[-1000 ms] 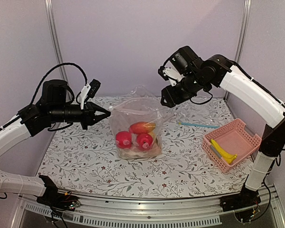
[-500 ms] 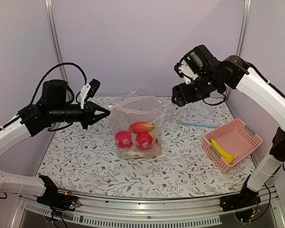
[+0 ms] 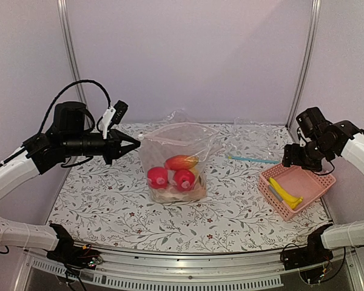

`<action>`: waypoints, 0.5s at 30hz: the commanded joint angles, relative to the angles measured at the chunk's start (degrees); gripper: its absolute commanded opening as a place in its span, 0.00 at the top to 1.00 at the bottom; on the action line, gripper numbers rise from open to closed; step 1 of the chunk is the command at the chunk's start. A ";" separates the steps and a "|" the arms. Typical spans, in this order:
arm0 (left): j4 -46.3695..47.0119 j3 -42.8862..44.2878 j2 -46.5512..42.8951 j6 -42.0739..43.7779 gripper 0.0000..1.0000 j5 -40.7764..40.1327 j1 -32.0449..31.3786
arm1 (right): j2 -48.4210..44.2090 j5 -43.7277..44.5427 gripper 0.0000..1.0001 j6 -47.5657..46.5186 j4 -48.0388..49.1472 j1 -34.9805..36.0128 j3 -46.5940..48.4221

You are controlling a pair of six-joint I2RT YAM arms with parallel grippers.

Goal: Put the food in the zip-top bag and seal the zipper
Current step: Adjust the fake fruit in the bin.

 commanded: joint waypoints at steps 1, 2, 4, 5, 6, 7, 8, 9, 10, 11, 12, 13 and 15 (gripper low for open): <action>1.15 0.25 -0.32 0.02 1.00 0.05 0.45 | 1.65 -9.76 0.09 -1.61 5.62 -7.68 -7.70; 1.13 0.25 -0.38 0.01 1.00 -0.06 0.46 | 2.49 -10.69 0.08 -2.40 6.01 -9.18 -8.57; 1.02 0.25 -0.40 0.06 1.00 -0.32 0.41 | 4.56 -12.43 0.07 -3.98 7.08 -11.72 -9.98; 1.02 0.25 -0.42 0.07 1.00 -0.42 0.45 | 6.00 -13.46 0.06 -5.26 7.59 -12.83 -10.40; 1.01 0.25 -0.38 0.17 1.00 -0.56 0.46 | 6.86 -15.67 0.05 -5.90 8.29 -13.82 -10.83; 0.94 0.25 -0.37 0.20 1.00 -0.60 0.46 | 7.93 -17.75 0.04 -6.80 9.09 -14.60 -11.13; 0.95 0.25 -0.37 0.18 1.00 -0.62 0.46 | 9.62 -18.99 0.03 -8.15 9.29 -15.08 -11.07; 0.93 0.25 -0.39 0.23 1.00 -0.66 0.46 | 10.82 -19.52 0.03 -8.67 9.40 -15.26 -10.66; 0.99 0.25 -0.36 0.17 1.00 -0.75 0.46 | 12.38 -19.96 0.02 -9.45 9.55 -15.29 -10.35; 0.99 0.23 -0.41 0.24 1.00 -0.85 0.46 | 13.53 -20.14 0.02 -10.07 9.62 -15.33 -9.96; 0.99 0.25 -0.35 0.31 1.00 -0.87 0.46 | 15.35 -20.06 0.01 -10.74 9.74 -15.34 -9.57; 0.96 0.24 -0.35 0.29 1.00 -0.91 0.46 | 16.29 -20.11 0.01 -11.10 9.91 -15.32 -9.22; 0.89 0.25 -0.40 0.28 1.00 -0.87 0.46 | 18.82 -19.69 0.01 -12.23 9.97 -15.34 -8.50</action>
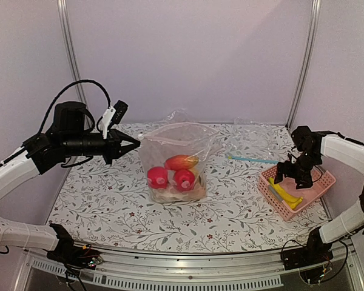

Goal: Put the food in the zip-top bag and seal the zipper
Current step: Adjust the fake fruit in the bin.

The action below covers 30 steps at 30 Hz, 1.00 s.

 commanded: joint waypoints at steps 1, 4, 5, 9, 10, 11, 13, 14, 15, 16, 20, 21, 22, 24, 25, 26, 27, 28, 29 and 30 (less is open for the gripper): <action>0.89 0.25 -0.36 0.27 1.00 -0.48 0.44 | 4.45 -2.15 0.01 -4.00 1.55 -0.25 2.20; 0.91 0.25 -0.38 0.23 1.00 -0.51 0.44 | 7.08 -1.95 0.01 -5.18 1.55 -0.24 2.63; 0.89 0.25 -0.29 0.28 1.00 -0.53 0.44 | 7.65 -1.67 0.01 -5.47 1.52 -0.19 2.70; 0.81 0.25 -0.21 0.31 1.00 -0.47 0.44 | 10.63 -2.25 0.01 -6.37 1.87 0.11 2.77; 0.80 0.33 -0.16 0.36 1.00 -0.34 0.44 | 11.24 -2.59 0.01 -6.60 2.04 0.29 2.77; 0.78 0.34 -0.04 0.36 1.00 -0.29 0.44 | 12.22 -2.33 0.01 -6.90 2.21 0.69 2.74; 0.77 0.34 0.12 0.25 1.00 -0.13 0.44 | 13.54 0.14 0.01 -6.59 2.83 0.81 2.68; 0.80 0.34 0.11 0.30 1.00 -0.10 0.44 | 14.26 1.38 0.01 -5.94 3.27 0.83 2.69; 0.78 0.34 0.11 0.30 1.00 -0.17 0.44 | 14.50 2.44 0.02 -5.31 3.89 0.84 2.78; 0.81 0.34 0.11 0.23 1.00 -0.18 0.44 | 14.53 2.73 0.02 -4.30 4.49 0.82 2.85; 0.73 0.35 0.11 0.33 1.00 -0.27 0.44 | 13.01 9.19 0.04 -0.50 5.86 0.61 4.14; 0.65 0.36 0.11 0.35 1.00 -0.27 0.44 | 12.38 10.47 0.06 0.63 5.89 0.43 4.61; 0.68 0.35 0.06 0.35 1.00 -0.27 0.44 | 11.98 11.70 0.06 1.13 5.92 0.24 4.91; 0.70 0.40 -0.01 0.39 1.00 -0.27 0.44 | 11.14 14.72 0.08 2.26 5.93 -0.03 5.26; 0.71 0.42 -0.11 0.40 1.00 -0.34 0.44 | 10.49 16.24 0.08 2.55 5.84 -0.18 5.30; 0.66 0.42 -0.15 0.42 1.00 -0.36 0.44 | 9.98 17.43 0.08 2.90 5.87 -0.37 5.27; 0.62 0.41 -0.17 0.43 1.00 -0.38 0.44 | 9.63 18.27 0.08 2.97 5.89 -0.59 5.11; 0.60 0.42 -0.24 0.46 1.00 -0.36 0.44 | 9.12 18.53 0.08 3.03 5.96 -0.90 5.04; 0.65 0.43 -0.24 0.46 1.00 -0.28 0.44 | 8.90 18.58 0.08 3.01 5.95 -1.21 5.10; 0.61 0.43 -0.20 0.48 1.00 -0.27 0.44 | 8.69 18.43 0.08 3.06 5.79 -1.28 5.10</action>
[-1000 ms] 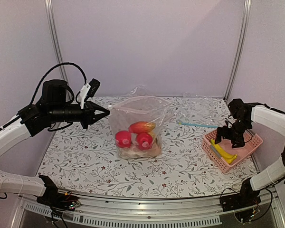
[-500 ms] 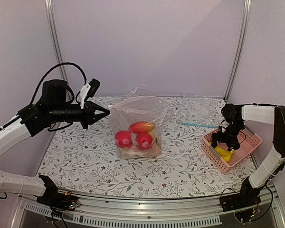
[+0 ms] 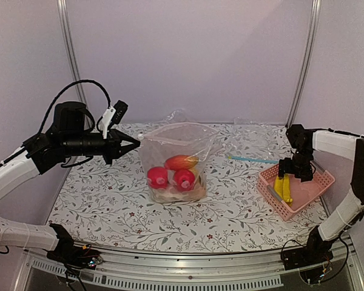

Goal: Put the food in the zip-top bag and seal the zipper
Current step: Adjust the fake fruit in the bin, then pick up the fake fruit from the bin.

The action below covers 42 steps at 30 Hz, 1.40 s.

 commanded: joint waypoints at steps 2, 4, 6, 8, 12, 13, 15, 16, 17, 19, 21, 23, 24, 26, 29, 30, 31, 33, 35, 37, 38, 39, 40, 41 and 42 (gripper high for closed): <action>0.60 0.43 -0.33 0.40 1.00 -0.12 0.44 | -2.94 2.75 0.08 2.14 0.14 -0.93 1.00; 0.60 0.43 -0.40 0.52 1.00 -0.20 0.44 | -4.62 -0.84 0.07 2.45 0.13 -0.90 0.45; 0.59 0.43 -0.41 0.49 1.00 -0.23 0.44 | -7.48 -4.43 0.04 3.13 -0.03 -0.99 -0.50; 0.68 0.43 -0.30 0.39 1.00 -0.03 0.44 | -10.95 -8.03 0.01 3.92 0.02 -0.94 -1.86; 0.82 0.51 -0.16 0.08 1.00 0.70 0.44 | -14.27 -9.98 0.01 5.79 0.67 0.21 -5.52; 0.84 0.51 -0.20 0.04 1.00 0.78 0.44 | -14.35 -9.41 0.01 6.05 0.81 0.54 -6.33; 0.97 0.46 -0.35 -0.03 1.00 0.87 0.44 | -13.59 -8.11 0.02 6.69 1.21 0.72 -7.86; 0.93 0.43 -0.46 -0.01 1.00 0.79 0.44 | -13.14 -7.75 0.02 6.94 1.69 0.74 -8.51; 0.99 0.36 -0.54 -0.02 1.00 0.68 0.44 | -12.55 -7.54 0.02 7.11 2.20 0.78 -9.05; 0.99 0.34 -0.63 -0.03 1.00 0.57 0.44 | -11.31 -7.34 0.02 7.33 3.27 0.79 -9.57; 0.95 0.34 -0.77 -0.04 1.00 0.52 0.44 | -9.91 -6.88 0.03 7.35 3.71 0.92 -9.22; 0.93 0.34 -0.86 0.10 1.00 0.33 0.44 | -8.09 -7.01 0.04 6.88 4.34 1.09 -8.62; 0.86 0.34 -0.94 0.08 1.00 0.24 0.44 | -7.19 -6.87 0.05 6.77 4.49 1.41 -8.28; 0.85 0.34 -1.03 0.14 1.00 0.06 0.44 | -5.40 -6.08 0.05 6.61 4.58 2.32 -7.50; 0.81 0.34 -1.04 0.15 1.00 0.03 0.43 | -2.80 -4.81 0.05 6.81 4.94 3.61 -6.66; 0.78 0.34 -1.04 0.13 1.00 0.04 0.43 | -2.32 -4.32 0.05 7.09 5.24 3.85 -6.60; 0.79 0.34 -1.04 0.17 1.00 0.04 0.44 | -1.74 -3.97 0.06 7.29 5.76 3.95 -6.60; 0.81 0.34 -1.10 0.26 1.00 -0.01 0.44 | -0.82 -3.86 0.08 7.67 6.49 4.00 -6.60; 0.78 0.34 -1.12 0.29 1.00 -0.05 0.44 | -0.19 -4.12 0.11 7.74 6.93 4.02 -6.44; 0.68 0.34 -1.12 0.30 1.00 -0.13 0.44 | 0.60 -3.42 0.14 7.64 7.13 4.10 -6.33; 0.64 0.36 -1.08 0.32 1.00 -0.14 0.44 | 0.89 -2.82 0.15 7.68 7.15 4.11 -6.33; 0.64 0.34 -1.18 0.35 1.00 -0.14 0.44 | 1.23 -2.23 0.16 7.67 7.13 4.10 -6.33; 0.65 0.34 -1.21 0.31 1.00 -0.20 0.44 | 1.48 -1.84 0.16 7.70 7.15 4.08 -6.38; 0.65 0.34 -1.20 0.45 1.00 -0.29 0.41 | 1.83 -1.62 0.16 7.63 7.25 4.07 -6.34; 0.61 0.36 -1.21 0.46 1.00 -0.38 0.43 | 2.03 -1.39 0.18 7.46 7.43 4.14 -6.33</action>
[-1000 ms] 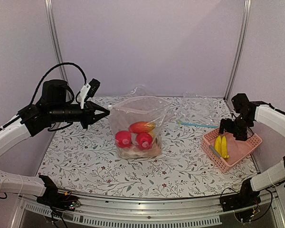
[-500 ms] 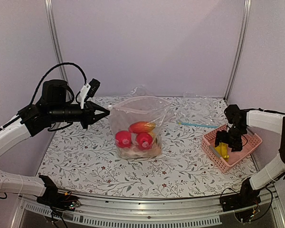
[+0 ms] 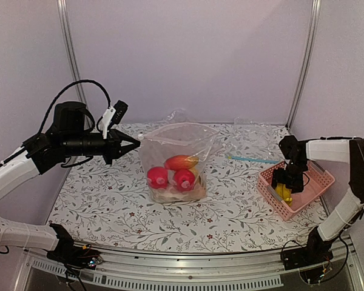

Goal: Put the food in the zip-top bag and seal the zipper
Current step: Pick up the fake fruit from the bin.

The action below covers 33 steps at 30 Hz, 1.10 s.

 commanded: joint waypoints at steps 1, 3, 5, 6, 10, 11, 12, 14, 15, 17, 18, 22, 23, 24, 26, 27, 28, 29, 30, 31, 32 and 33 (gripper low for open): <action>0.58 0.34 -1.19 0.45 1.00 -0.53 0.44 | 1.97 2.72 0.19 0.36 1.27 0.38 0.99; 0.62 0.34 -1.19 0.41 1.00 -0.56 0.44 | 2.26 3.05 0.24 0.42 1.53 0.40 0.89; 0.60 0.34 -1.05 0.40 1.00 -0.58 0.44 | 2.03 3.25 0.28 0.36 1.64 0.34 0.80; 0.59 0.34 -1.08 0.46 1.00 -0.58 0.44 | 1.67 3.38 0.29 0.36 1.64 0.35 0.86; 0.62 0.34 -1.03 0.45 1.00 -0.58 0.39 | -1.08 4.32 0.32 0.19 0.30 0.39 1.49; 0.62 0.34 -1.07 0.40 1.00 -0.58 0.43 | -2.39 4.75 0.33 -0.06 -0.23 0.31 1.82; 0.62 0.34 -1.04 0.41 1.00 -0.58 0.44 | -3.18 5.29 0.33 -0.22 -0.95 0.32 2.21; 0.62 0.34 -1.18 0.42 1.00 -0.58 0.39 | -5.09 6.28 0.35 -0.84 -2.81 0.32 3.30; 0.62 0.34 -1.19 0.39 1.00 -0.58 0.43 | -6.59 6.91 0.35 -1.09 -3.92 0.27 3.94; 0.62 0.34 -1.23 0.46 1.00 -0.63 0.41 | -8.91 8.57 0.36 -1.58 -6.28 0.28 5.28; 0.62 0.34 -1.24 0.46 1.00 -0.58 0.43 | -10.69 9.11 0.36 -2.02 -7.44 0.34 6.20; 0.84 0.42 -0.89 0.40 1.00 1.59 0.37 | -16.76 8.39 0.38 -3.23 -12.43 0.89 11.63; 0.93 0.50 -0.70 0.41 1.00 2.75 0.31 | -18.15 7.38 0.38 -3.52 -13.08 1.61 13.28; 1.09 0.58 -0.56 0.39 1.00 3.86 0.20 | -20.09 6.22 0.38 -3.86 -13.54 2.71 15.03; 1.25 0.69 -0.34 0.43 1.00 5.03 -0.18 | -23.15 4.37 0.39 -3.95 -13.35 6.20 18.91; 1.25 0.78 -0.25 0.52 1.00 5.38 -0.37 | -24.20 4.14 0.39 -3.88 -12.72 8.68 20.83; 1.28 0.78 -0.23 0.48 1.00 5.74 -0.51 | -24.65 3.90 0.39 -3.58 -11.92 11.21 22.63; 1.37 0.85 -0.27 0.58 1.00 6.01 -0.68 | -24.93 2.93 0.39 -3.38 -10.59 13.54 24.22; 1.33 0.86 -0.31 0.59 1.00 6.32 -0.77 | -24.90 2.24 0.39 -3.28 -8.63 16.13 25.34; 1.39 0.80 -0.39 0.57 1.00 6.68 -0.85 | -24.76 1.47 0.39 -3.02 -6.06 18.52 26.26; 1.39 0.81 -0.47 0.64 1.00 7.09 -0.88 | -24.22 0.57 0.39 -3.08 -3.46 21.22 27.09; 1.49 0.83 -0.46 0.65 1.00 7.46 -0.88 | -23.64 -0.06 0.39 -3.22 -0.94 23.63 28.13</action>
